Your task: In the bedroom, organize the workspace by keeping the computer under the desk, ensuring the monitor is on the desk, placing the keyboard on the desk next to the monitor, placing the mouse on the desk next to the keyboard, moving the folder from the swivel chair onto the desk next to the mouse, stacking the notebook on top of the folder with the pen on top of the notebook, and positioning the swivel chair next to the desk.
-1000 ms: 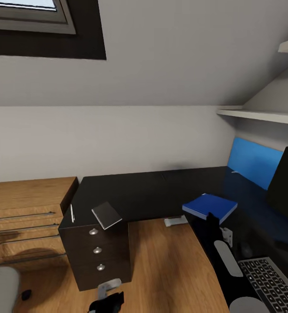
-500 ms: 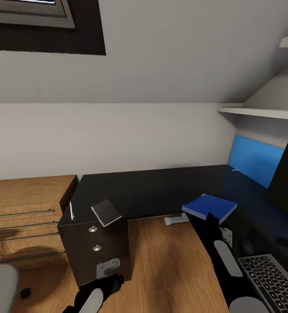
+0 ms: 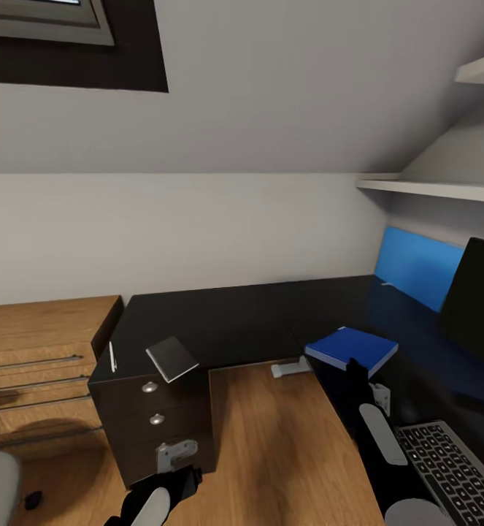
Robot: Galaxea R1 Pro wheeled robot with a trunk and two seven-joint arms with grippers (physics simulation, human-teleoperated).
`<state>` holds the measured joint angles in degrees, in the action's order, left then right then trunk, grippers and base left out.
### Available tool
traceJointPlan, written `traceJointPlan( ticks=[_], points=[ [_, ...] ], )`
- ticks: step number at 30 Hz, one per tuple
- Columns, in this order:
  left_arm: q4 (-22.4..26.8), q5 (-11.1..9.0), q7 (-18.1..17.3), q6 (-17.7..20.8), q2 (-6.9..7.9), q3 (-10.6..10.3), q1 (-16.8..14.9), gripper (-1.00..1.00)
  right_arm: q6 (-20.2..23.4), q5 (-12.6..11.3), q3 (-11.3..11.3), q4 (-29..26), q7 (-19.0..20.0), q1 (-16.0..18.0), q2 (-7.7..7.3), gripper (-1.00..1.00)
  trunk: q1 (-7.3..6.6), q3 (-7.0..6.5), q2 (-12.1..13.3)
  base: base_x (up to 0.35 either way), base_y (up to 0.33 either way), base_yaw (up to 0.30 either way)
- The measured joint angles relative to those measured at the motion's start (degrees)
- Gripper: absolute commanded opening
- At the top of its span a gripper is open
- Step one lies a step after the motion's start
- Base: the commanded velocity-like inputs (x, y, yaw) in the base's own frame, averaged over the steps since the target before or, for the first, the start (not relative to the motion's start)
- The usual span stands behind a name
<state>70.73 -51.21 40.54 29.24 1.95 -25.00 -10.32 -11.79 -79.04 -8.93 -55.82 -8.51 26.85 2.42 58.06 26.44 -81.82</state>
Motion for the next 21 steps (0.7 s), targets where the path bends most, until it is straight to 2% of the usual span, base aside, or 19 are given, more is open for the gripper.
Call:
traceJointPlan(
  ticks=[11, 21],
  points=[
    [-0.45, -0.04, -0.15, -0.05, -0.01, -0.07, 0.01, 1.0, 0.02, -0.22, -0.08, 0.08, 0.03, 0.01, 0.08, -1.0, 0.0, 0.0, 0.0, 0.0, 0.0, -0.1],
    [-0.83, -0.2, -0.37, -0.17, 0.0, -0.15, 0.01, 1.0, 0.11, -0.52, -0.11, 0.09, 0.13, 0.01, 0.09, -1.0, -0.01, 0.0, 0.0, 0.038, 0.0, -0.011]
  ],
)
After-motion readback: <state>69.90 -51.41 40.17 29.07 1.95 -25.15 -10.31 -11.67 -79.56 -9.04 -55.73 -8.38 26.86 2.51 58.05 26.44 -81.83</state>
